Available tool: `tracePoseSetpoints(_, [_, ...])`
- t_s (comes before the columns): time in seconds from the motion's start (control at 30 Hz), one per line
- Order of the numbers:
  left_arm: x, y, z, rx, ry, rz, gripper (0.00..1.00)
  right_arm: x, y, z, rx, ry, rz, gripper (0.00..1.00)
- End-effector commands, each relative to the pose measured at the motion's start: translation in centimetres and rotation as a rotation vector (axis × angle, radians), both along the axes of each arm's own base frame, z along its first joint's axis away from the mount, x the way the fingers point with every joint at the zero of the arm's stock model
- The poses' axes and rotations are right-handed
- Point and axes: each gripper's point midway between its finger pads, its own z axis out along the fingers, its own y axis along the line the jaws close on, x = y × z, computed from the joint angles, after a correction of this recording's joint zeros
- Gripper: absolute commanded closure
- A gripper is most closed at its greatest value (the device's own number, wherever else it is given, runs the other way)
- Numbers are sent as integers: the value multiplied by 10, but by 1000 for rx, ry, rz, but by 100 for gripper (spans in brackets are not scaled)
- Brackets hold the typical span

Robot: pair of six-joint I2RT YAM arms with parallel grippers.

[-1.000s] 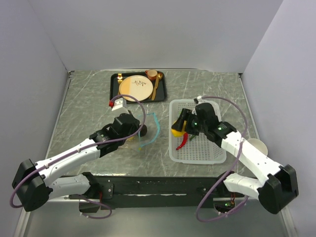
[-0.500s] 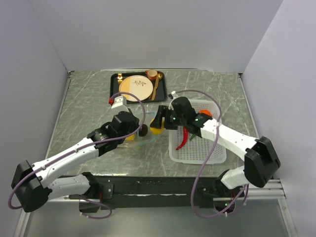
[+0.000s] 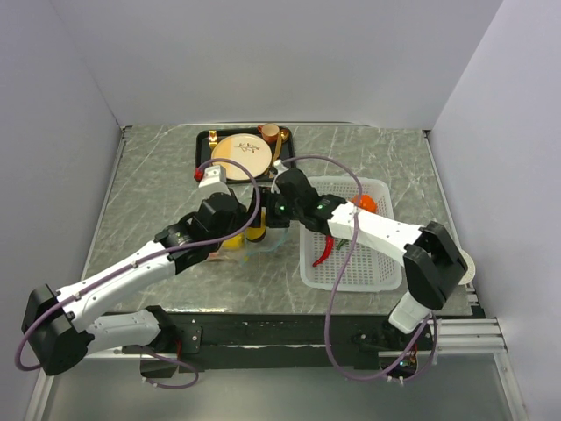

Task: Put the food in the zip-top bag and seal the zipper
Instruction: Place the fake fruit in the zipper food storage bag.

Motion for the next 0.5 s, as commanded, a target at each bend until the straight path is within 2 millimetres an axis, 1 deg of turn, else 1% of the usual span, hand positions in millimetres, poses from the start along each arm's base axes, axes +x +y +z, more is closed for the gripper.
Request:
tracePoseSetpoints(0.0, [7,-9,34,-67,-60,-7,99,22,14,17,20,-64,-36,48])
tracePoseSetpoints(0.07, [6,-8,34,-69,-59,-4,99,29,14,16,0,-77,-60,46])
tracePoseSetpoints(0.13, [5,-5,36,-68,-65,2,99,30,18,21,29,-90,-55,41])
tracePoseSetpoints(0.17, [5,-3,37,-69,-68,6,99,29,18,21,40,-91,-48,34])
tracePoseSetpoints(0.2, [5,-1,37,-67,-68,14,99,28,21,26,65,-102,-43,30])
tracePoseSetpoints(0.23, [5,1,39,-70,-74,21,99,26,21,24,70,-99,-35,24])
tracePoseSetpoints(0.27, [5,2,39,-69,-75,29,99,24,20,29,82,-109,-29,22])
tracePoseSetpoints(0.33, [5,5,38,-68,-73,42,99,23,18,32,89,-121,-29,15])
tracePoseSetpoints(0.37, [6,8,38,-63,-77,61,99,20,14,34,92,-130,-28,9])
tracePoseSetpoints(0.43, [8,12,38,-62,-73,91,99,18,9,36,88,-148,-27,5])
tracePoseSetpoints(0.47, [8,13,39,-65,-74,98,99,15,5,38,90,-156,-30,0])
